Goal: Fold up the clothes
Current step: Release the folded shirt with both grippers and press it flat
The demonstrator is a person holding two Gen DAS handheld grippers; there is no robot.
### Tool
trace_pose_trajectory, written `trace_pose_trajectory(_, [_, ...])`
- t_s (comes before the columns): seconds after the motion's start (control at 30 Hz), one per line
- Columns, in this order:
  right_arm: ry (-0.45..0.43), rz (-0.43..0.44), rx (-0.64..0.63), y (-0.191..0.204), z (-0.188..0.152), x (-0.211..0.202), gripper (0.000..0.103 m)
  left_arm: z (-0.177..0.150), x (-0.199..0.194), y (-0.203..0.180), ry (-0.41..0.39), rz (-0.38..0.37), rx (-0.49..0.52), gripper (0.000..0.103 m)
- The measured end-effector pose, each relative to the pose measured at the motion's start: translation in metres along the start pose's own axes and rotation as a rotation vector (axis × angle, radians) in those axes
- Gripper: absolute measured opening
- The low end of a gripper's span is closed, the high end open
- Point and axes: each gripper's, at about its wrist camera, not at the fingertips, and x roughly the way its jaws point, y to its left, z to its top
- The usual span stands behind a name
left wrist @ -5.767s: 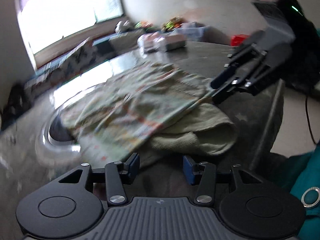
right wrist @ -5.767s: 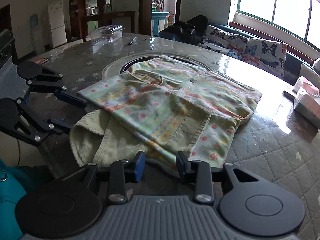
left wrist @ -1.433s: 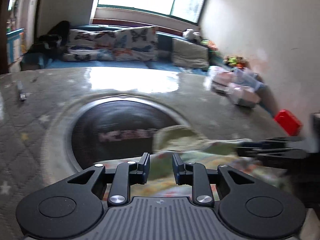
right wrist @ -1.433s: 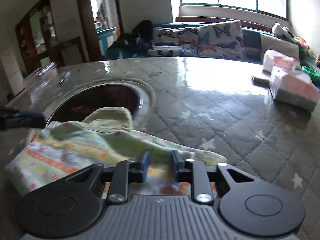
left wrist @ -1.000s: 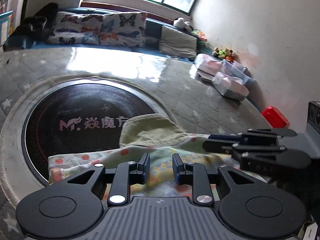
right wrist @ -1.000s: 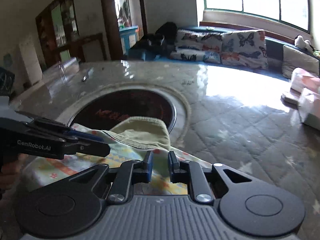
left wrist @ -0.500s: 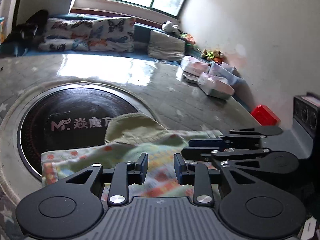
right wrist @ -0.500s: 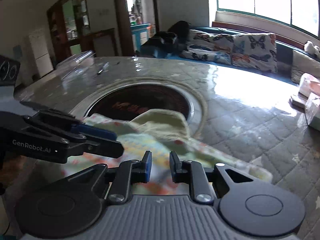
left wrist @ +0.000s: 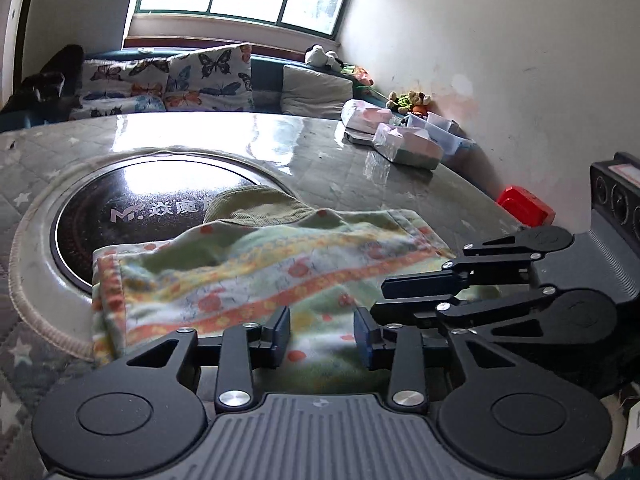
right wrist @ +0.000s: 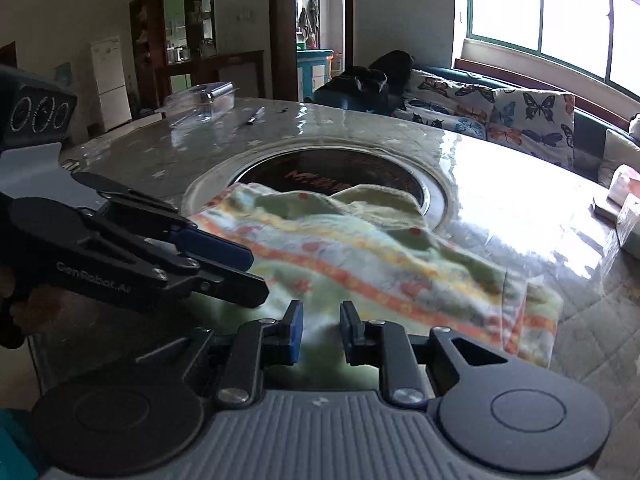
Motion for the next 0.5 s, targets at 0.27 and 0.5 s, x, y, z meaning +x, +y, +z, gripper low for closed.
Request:
trace_pose_trajectory(0.27, [-0.021, -0.052, 0.065, -0.009, -0.022, -0.02, 0.024, -0.01, -0.005, -0.001, -0.025, 0.01, 0.006, 0.044])
trace_pose_trajectory(0.5, [-0.019, -0.116, 0.189, -0.042, -0.042, -0.035, 0.03, -0.017, -0.011, 0.006, -0.029, 0.016, -0.01, 0.046])
